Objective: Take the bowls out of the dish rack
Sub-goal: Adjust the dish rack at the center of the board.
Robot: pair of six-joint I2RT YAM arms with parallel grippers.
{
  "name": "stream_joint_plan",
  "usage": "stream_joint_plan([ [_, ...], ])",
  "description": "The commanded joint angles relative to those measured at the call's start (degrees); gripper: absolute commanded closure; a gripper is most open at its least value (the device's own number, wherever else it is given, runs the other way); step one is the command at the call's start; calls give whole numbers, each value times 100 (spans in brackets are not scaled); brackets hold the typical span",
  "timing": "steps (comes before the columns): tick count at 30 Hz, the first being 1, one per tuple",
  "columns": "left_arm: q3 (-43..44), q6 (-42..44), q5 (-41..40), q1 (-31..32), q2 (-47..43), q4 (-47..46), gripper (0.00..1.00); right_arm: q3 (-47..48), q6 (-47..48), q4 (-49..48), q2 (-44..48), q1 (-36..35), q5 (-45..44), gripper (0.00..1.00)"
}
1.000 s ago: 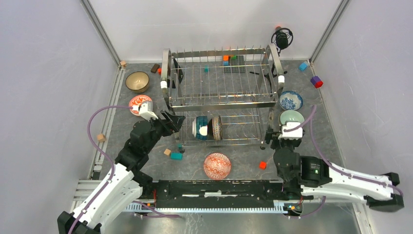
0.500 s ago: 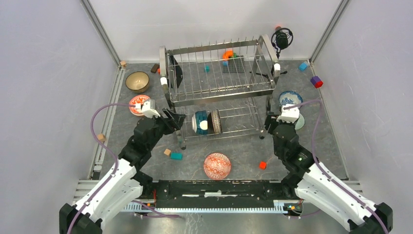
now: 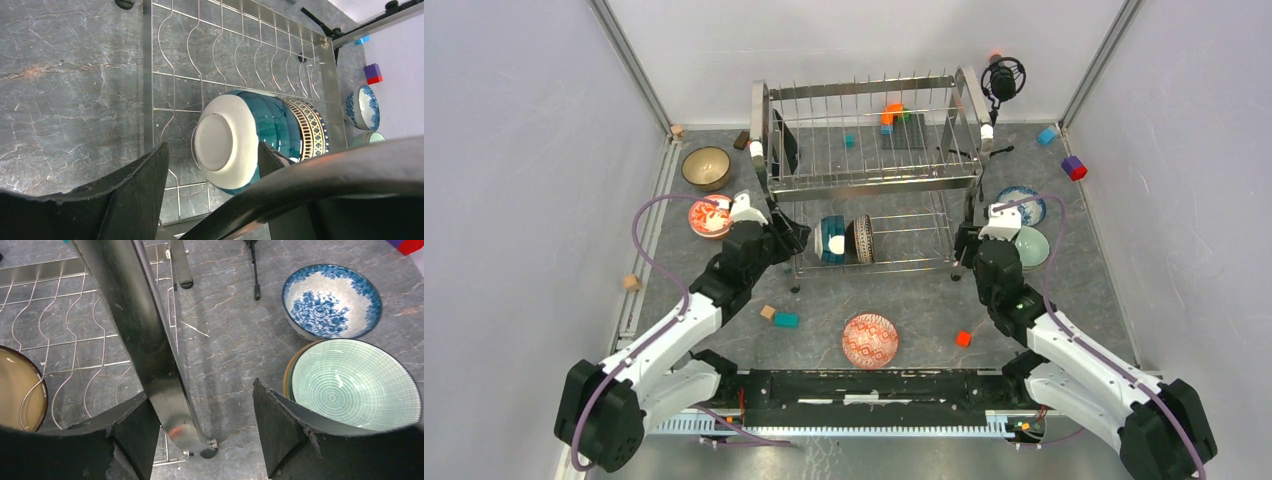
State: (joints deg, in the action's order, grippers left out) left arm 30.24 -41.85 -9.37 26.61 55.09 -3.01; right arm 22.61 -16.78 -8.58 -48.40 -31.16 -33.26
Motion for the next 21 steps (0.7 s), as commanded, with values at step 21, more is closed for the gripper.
stream_joint_plan([
  [21,694,-21,-449,-93,614,-405,11,530,-169,-680,-674,635,957,24],
])
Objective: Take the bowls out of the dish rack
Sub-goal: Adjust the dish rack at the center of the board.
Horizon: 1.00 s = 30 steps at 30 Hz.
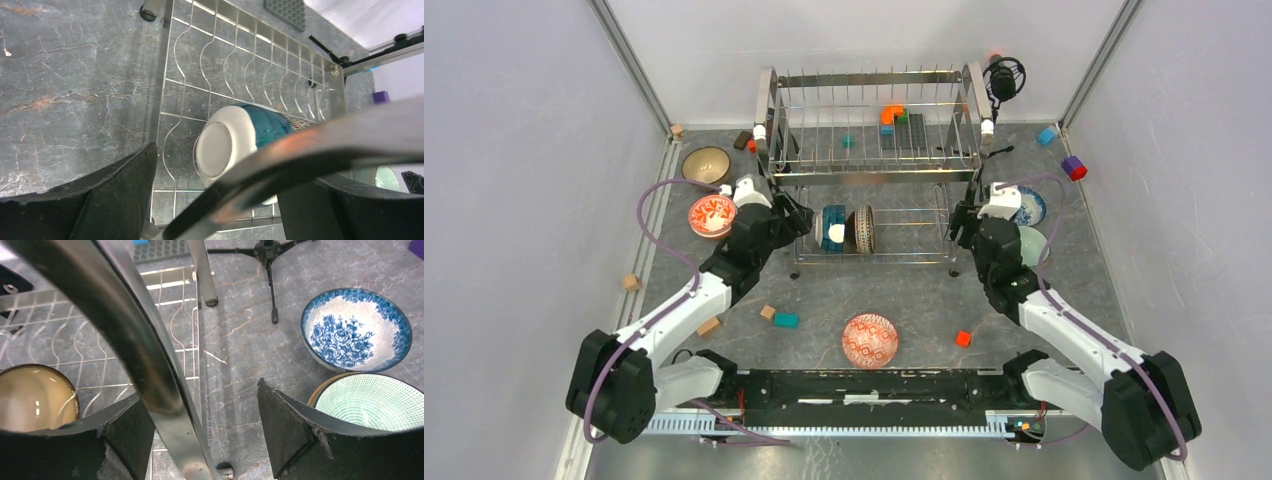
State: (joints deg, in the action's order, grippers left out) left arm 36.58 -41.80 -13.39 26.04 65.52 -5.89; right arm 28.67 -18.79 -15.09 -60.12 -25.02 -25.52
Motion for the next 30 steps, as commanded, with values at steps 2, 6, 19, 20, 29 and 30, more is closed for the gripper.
stream_joint_plan([
  [2,14,-7,-13,-37,-656,17,8,-174,47,147,767,13,355,21],
  [6,-117,-13,72,-37,-1148,294,6,-326,57,572,1345,20,586,20],
  [19,-794,-466,138,-29,-2960,1538,7,-455,123,1029,1661,22,871,49],
  [20,-815,-486,129,-29,-3113,1637,7,-495,100,959,1589,17,811,50],
  [29,-986,-662,42,-30,-4243,2338,10,-531,0,491,1107,26,271,61],
  [30,-1001,-663,32,-29,-4317,2382,10,-485,18,480,1020,36,240,62],
])
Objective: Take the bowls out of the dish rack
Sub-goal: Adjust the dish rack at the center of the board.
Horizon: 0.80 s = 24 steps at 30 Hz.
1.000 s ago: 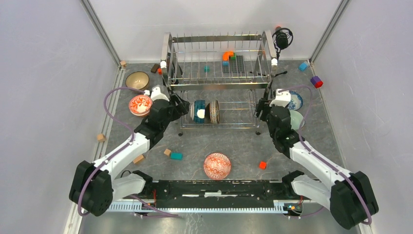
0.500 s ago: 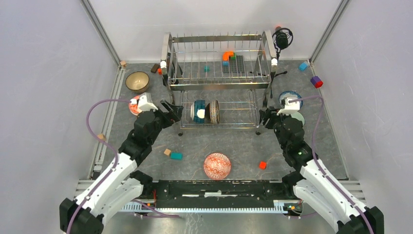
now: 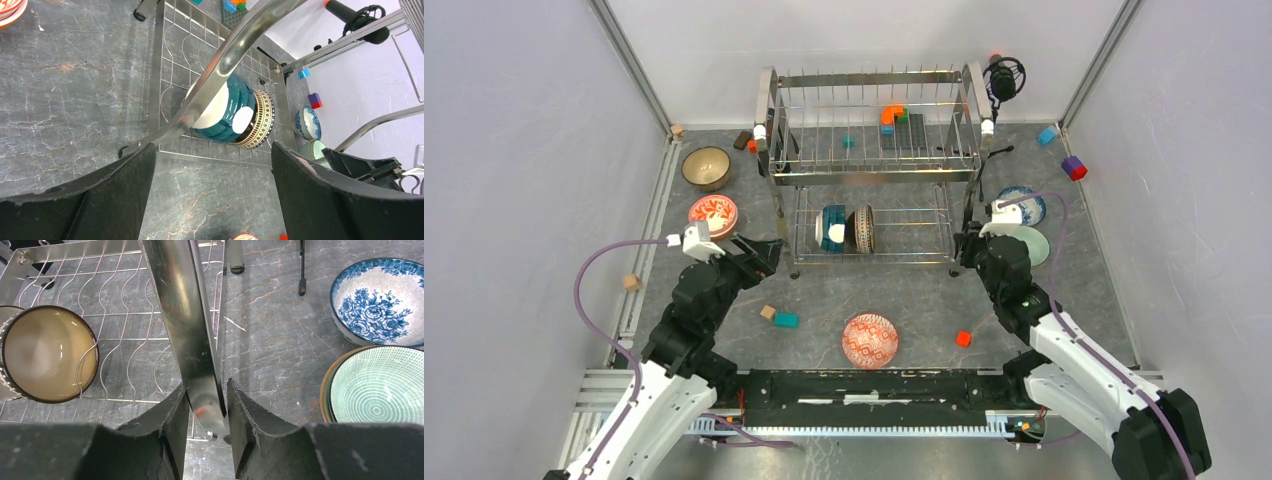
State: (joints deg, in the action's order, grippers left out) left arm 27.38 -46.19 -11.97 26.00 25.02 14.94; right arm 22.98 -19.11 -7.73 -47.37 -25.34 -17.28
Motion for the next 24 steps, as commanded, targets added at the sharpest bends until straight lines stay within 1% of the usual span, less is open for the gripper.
stream_joint_plan([
  [1,-98,-223,-113,-29,-336,343,10,145,71,-288,-362,87,-584,63],
  [5,-145,-206,-143,-26,-496,451,10,346,100,-398,-752,178,-646,65],
  [9,-162,-184,-145,-29,-549,550,10,533,101,-482,-1058,281,-609,68],
  [12,-195,-184,-136,-25,-600,553,10,689,169,-556,-1283,314,-571,68],
  [13,-206,-180,-131,-21,-609,553,10,794,189,-518,-1384,321,-559,66],
  [14,-221,-179,-133,-25,-620,549,9,880,219,-458,-1454,325,-503,61],
  [16,-224,-187,-112,-28,-637,576,9,900,212,-376,-1399,321,-350,44],
  [18,-209,-225,-126,-27,-663,651,7,784,153,-307,-1124,324,-255,34],
  [21,-142,-263,-166,-27,-651,763,5,595,108,42,-565,321,-156,25],
  [24,-32,-247,-212,-25,-601,844,4,494,146,601,129,323,123,22],
])
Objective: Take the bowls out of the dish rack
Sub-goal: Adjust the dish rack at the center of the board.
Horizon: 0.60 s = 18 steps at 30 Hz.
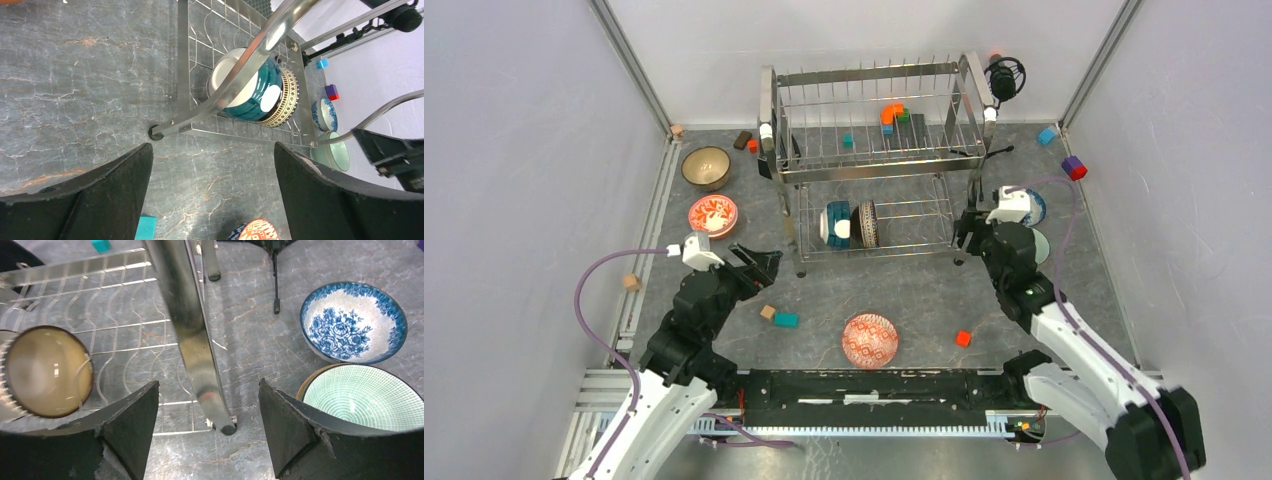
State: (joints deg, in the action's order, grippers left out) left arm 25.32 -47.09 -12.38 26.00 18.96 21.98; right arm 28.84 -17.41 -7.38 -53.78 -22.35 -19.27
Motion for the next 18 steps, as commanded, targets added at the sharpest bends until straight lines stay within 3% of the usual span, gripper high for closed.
stream_joint_plan([
  [1,223,-133,-183,-31,38,184,4,-118,0,706,991,24,472,22],
  [5,449,-74,-289,-25,208,447,3,-337,107,791,1895,-15,2199,28],
  [9,520,-80,-314,-20,324,540,3,-747,-353,-75,1998,-380,3426,32],
  [15,481,-104,-325,-22,311,629,3,-826,-334,-1054,1254,-2022,2167,31],
  [18,491,-58,-385,-20,262,683,2,-938,-491,-1916,808,-2297,1652,31],
])
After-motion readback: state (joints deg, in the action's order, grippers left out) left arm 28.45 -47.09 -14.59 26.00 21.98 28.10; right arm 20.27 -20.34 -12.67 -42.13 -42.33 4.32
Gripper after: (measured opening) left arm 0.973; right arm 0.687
